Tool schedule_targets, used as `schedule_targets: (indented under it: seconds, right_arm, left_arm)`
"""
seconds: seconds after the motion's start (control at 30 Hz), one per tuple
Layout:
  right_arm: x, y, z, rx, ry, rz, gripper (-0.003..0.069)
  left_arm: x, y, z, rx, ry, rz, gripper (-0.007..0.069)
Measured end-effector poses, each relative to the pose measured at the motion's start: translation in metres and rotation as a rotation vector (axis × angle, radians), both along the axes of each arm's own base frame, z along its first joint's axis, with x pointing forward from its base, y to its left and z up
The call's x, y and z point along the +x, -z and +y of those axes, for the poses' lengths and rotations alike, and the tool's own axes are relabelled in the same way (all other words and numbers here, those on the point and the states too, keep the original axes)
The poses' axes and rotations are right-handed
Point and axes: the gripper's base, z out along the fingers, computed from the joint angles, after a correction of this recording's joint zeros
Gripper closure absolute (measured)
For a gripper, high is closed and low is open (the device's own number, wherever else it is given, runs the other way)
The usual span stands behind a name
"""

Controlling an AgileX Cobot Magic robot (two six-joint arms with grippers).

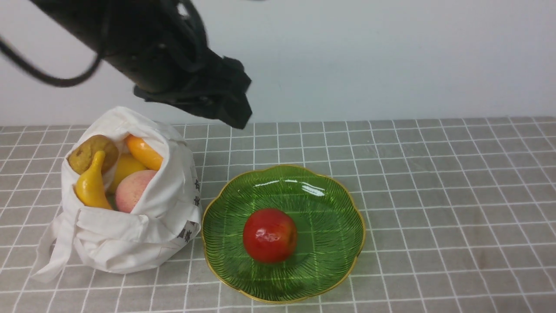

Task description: Take the fruit out of the bag on the grey coffee tablecloth and place them on the plate.

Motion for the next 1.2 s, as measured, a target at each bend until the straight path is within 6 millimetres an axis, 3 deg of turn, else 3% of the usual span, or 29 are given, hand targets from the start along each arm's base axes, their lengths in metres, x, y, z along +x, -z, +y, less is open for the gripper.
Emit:
schedule_targets:
  seconds: [0.2, 0.5, 0.7, 0.97, 1.2]
  right_arm:
    - [0.0, 0.0, 0.0, 0.0, 0.0, 0.0, 0.0673]
    - [0.0, 0.0, 0.0, 0.0, 0.0, 0.0, 0.0673]
    - [0.0, 0.0, 0.0, 0.0, 0.0, 0.0, 0.0673]
    - [0.0, 0.0, 0.0, 0.0, 0.0, 0.0, 0.0673]
    - [0.0, 0.0, 0.0, 0.0, 0.0, 0.0, 0.0673]
  left_arm:
    - [-0.052, -0.018, 0.025, -0.065, -0.014, -0.13, 0.0369]
    - [-0.113, -0.008, 0.05, -0.226, -0.048, -0.292, 0.054]
    - [-0.156, 0.012, 0.071, -0.35, -0.088, -0.437, 0.0571]
    - [-0.208, 0.03, 0.091, -0.402, -0.056, -0.464, 0.0571]
    - [-0.232, 0.037, 0.098, -0.373, -0.011, -0.412, 0.0571]
